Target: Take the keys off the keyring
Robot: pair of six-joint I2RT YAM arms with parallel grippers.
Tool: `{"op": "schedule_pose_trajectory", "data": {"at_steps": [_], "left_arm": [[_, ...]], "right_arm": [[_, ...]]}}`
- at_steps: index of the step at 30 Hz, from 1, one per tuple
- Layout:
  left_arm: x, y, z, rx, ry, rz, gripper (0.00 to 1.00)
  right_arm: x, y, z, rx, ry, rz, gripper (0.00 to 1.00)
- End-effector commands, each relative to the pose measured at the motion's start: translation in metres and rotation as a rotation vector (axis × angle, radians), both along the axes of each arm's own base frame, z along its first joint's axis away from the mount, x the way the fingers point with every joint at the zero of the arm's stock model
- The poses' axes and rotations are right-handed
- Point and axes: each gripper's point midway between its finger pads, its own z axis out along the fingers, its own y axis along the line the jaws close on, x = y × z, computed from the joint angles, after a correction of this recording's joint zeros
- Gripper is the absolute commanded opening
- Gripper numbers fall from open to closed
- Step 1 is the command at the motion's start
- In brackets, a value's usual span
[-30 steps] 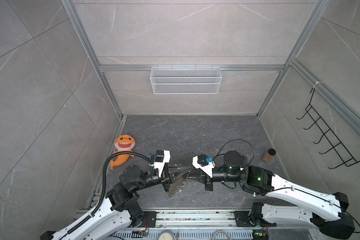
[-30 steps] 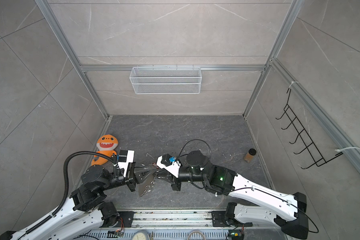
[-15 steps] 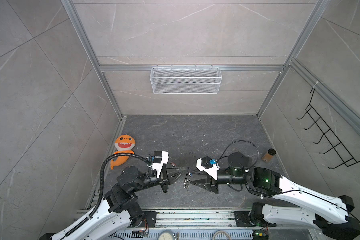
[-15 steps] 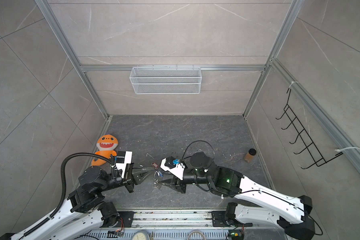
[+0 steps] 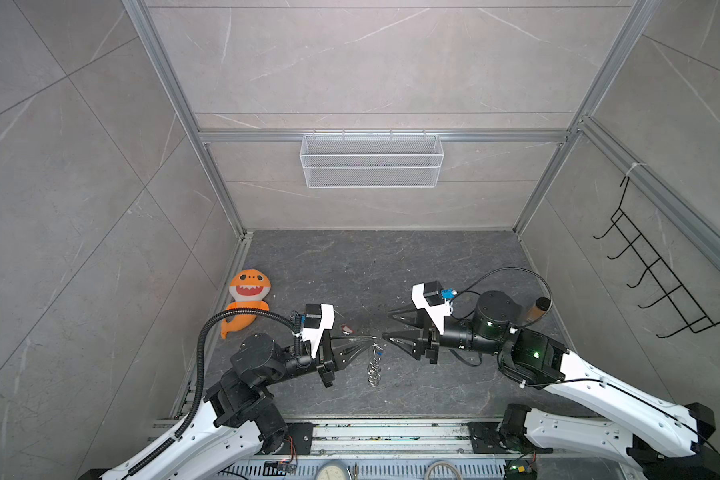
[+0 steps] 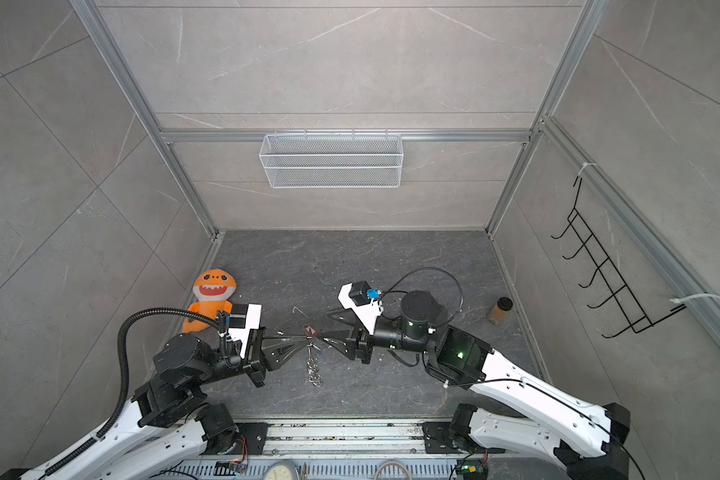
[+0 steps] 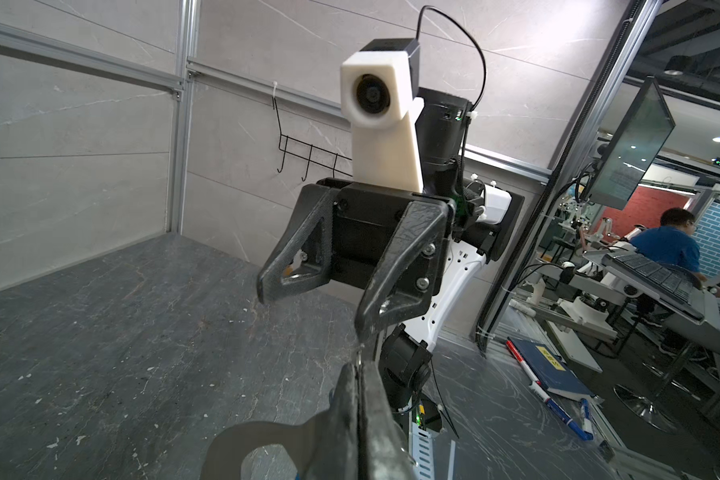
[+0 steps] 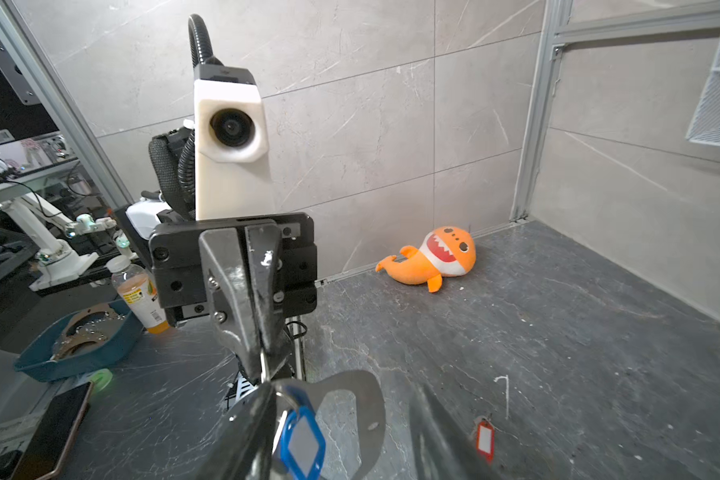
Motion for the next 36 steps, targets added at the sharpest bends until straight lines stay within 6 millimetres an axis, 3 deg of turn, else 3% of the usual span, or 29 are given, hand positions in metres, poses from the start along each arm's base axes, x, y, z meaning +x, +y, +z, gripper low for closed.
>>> {"op": "schedule_pose_trajectory", "data": {"at_steps": [1, 10, 20, 26, 31, 36], "left_arm": [[-0.005, 0.006, 0.018, -0.049, -0.065, 0.005, 0.00], [-0.002, 0.005, 0.018, -0.047, -0.066, 0.014, 0.00], [-0.001, 0.003, 0.016, -0.043, -0.058, 0.014, 0.00], [0.001, 0.001, 0.015, -0.038, -0.044, 0.009, 0.00], [0.001, 0.004, 0.013, -0.014, -0.014, 0.020, 0.00], [0.000, 0.012, 0.006, 0.050, 0.037, 0.048, 0.41]], "right_arm": [[-0.021, 0.006, 0.012, 0.065, 0.032, 0.139, 0.53], [-0.028, 0.014, 0.002, 0.039, 0.068, 0.209, 0.46], [-0.027, 0.016, -0.003, 0.022, 0.077, 0.206, 0.22], [-0.025, 0.014, -0.003, 0.015, 0.077, 0.189, 0.00], [-0.020, 0.009, -0.010, -0.028, 0.090, 0.149, 0.00], [-0.016, -0.004, -0.022, -0.122, 0.118, 0.134, 0.00]]}}
